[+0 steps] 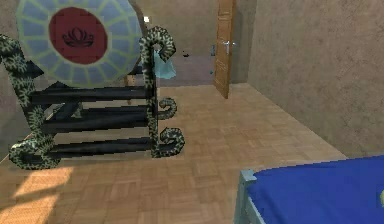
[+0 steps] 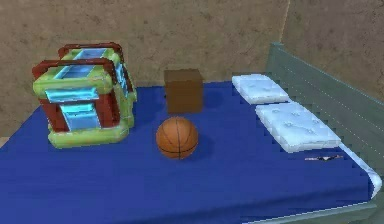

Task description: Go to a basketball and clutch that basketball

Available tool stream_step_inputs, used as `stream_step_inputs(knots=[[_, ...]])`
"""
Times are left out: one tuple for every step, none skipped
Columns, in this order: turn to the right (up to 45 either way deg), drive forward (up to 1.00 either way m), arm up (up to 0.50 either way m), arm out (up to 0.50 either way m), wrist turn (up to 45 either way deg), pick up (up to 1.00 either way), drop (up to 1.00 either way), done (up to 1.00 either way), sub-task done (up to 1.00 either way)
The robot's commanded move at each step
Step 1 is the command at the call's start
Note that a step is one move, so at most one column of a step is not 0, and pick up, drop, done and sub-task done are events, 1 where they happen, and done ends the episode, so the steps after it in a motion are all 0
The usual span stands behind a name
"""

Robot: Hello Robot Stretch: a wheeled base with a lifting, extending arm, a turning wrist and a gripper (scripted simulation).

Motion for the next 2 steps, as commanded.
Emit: stream_step_inputs(knots=[[0.0,0.0,0.3,0.0,0.0,0.0,0.0,0.0,0.0],[0.0,0.0,0.0,0.46,0.0,0.0,0.0,0.0,0.0]])
